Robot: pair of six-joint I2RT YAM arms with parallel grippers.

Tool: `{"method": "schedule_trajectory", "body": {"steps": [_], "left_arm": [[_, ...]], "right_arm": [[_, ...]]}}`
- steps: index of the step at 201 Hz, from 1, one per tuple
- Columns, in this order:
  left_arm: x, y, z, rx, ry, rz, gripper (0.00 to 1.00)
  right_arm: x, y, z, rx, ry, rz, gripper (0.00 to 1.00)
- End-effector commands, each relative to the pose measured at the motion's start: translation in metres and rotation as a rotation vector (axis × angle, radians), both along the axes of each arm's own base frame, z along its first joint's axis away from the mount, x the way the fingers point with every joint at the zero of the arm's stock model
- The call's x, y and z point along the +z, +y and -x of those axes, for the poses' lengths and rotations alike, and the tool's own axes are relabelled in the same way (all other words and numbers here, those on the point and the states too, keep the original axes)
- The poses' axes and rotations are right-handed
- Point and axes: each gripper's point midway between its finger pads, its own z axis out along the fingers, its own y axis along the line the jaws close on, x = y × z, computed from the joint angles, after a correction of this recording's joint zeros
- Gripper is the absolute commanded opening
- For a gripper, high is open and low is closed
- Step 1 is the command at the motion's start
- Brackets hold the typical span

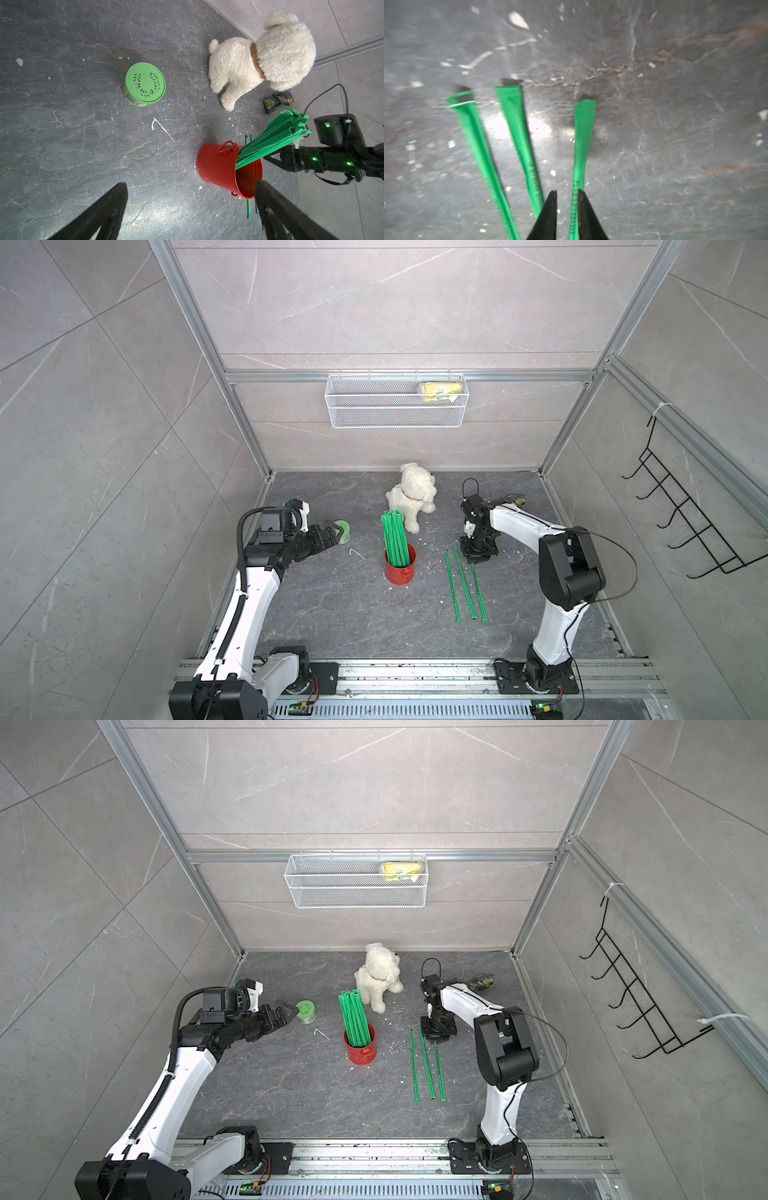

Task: Take the straws out of the storage container
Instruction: Place the straw at the center of the board, then pick up the straw from the container.

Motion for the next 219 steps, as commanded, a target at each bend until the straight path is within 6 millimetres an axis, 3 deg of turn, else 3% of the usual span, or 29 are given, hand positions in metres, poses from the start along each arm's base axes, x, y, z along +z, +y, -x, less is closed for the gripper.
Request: {"method": "schedule_trajectory", "body": {"steps": [1, 42, 89, 155, 188, 219], "left_arm": [[0.017, -0.003, -0.003, -0.030, -0.044, -0.001, 1.00], [0.017, -0.003, -0.003, -0.030, -0.044, -0.002, 1.00], [0.016, -0.003, -0.003, -0.027, -0.044, -0.005, 1.00], [0.015, -0.002, -0.003, -0.027, -0.040, -0.006, 1.00], [0.015, -0.002, -0.003, -0.027, -0.038, -0.006, 1.00], [0.015, -0.002, -0.003, -0.027, -0.038, -0.006, 1.00]], "right_arm": [[0.046, 0.011, 0.000, 0.013, -0.139, -0.096, 0.24], [0.103, 0.040, 0.015, 0.077, -0.323, -0.194, 0.26], [0.138, 0.110, 0.026, 0.261, -0.475, -0.212, 0.29], [0.138, 0.195, 0.022, 0.408, -0.520, -0.259, 0.31], [0.130, 0.219, 0.013, 0.427, -0.539, -0.279, 0.31], [0.124, 0.229, 0.003, 0.421, -0.554, -0.281, 0.31]]}}
